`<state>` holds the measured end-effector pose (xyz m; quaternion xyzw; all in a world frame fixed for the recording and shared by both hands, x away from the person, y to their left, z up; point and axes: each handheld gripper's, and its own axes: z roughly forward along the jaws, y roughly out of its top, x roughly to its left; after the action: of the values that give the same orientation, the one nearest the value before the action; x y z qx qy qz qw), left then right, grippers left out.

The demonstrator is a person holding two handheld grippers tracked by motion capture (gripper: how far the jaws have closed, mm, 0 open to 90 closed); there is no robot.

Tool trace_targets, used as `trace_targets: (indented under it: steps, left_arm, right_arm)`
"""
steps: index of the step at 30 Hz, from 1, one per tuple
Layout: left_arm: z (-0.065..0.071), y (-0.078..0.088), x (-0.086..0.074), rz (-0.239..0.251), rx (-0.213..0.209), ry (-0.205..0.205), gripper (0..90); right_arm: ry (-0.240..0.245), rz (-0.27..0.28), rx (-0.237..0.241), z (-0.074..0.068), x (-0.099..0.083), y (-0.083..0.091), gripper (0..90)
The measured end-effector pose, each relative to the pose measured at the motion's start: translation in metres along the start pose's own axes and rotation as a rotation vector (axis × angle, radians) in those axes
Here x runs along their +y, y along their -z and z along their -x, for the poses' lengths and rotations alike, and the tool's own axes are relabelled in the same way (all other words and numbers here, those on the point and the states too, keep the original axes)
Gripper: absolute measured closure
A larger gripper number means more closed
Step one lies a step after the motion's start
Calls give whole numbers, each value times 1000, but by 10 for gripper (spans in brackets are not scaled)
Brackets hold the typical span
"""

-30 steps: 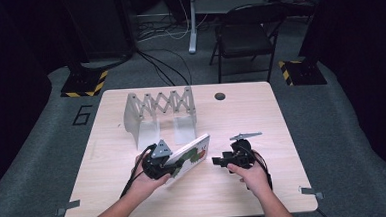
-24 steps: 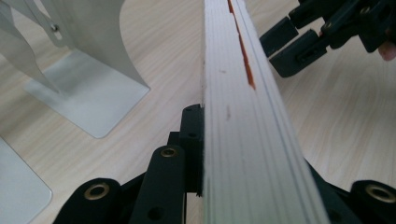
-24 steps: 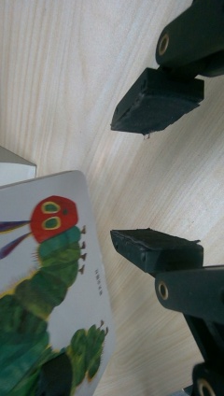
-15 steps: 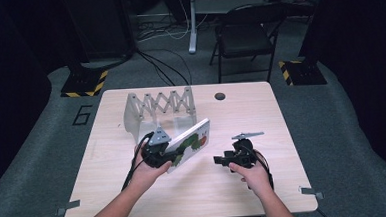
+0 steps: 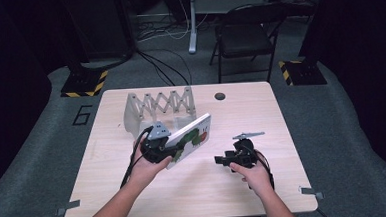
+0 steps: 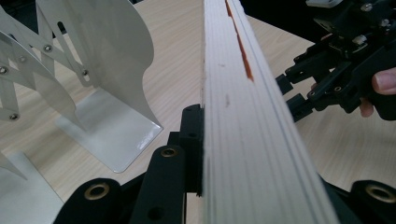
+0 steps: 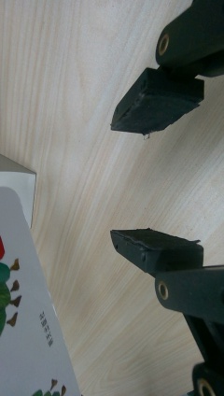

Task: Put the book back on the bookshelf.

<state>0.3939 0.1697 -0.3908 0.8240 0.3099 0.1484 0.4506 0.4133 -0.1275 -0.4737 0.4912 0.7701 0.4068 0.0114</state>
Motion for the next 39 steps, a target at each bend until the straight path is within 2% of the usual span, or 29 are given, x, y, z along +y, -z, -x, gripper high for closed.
trace_targets:
  steps: [14, 15, 17, 26, 32, 34, 35, 36, 39]
  left_arm:
    - [1, 9, -5, -12, -16, 1, 758]
    - [1, 10, -6, -6, -9, 6, 758]
    - [-1, 12, -6, -5, -10, 8, 758]
    - [-12, 28, -7, 16, 10, 40, 758]
    - [-19, 38, -7, 42, 42, 59, 758]
    - [-22, 41, -7, 43, 46, 55, 758]
    - [-23, 42, -8, 44, 48, 54, 758]
    - [-23, 42, -9, 42, 50, 63, 758]
    - [-26, 43, -10, 40, 57, 59, 758]
  right_arm:
    - [14, -13, -23, 2, -3, -2, 406]
    - [27, -6, -22, 3, -3, -3, 407]
    - [14, -17, -21, 2, -3, -3, 407]
    - [15, -19, -23, 2, -3, -4, 409]
    - [21, -17, -25, 3, -2, -6, 409]
    - [37, -8, -26, 4, -2, -7, 409]
    - [21, -19, -27, 3, -1, -6, 409]
    - [21, -18, -26, 3, -1, -7, 409]
    - [20, -21, -24, 3, -1, -7, 409]
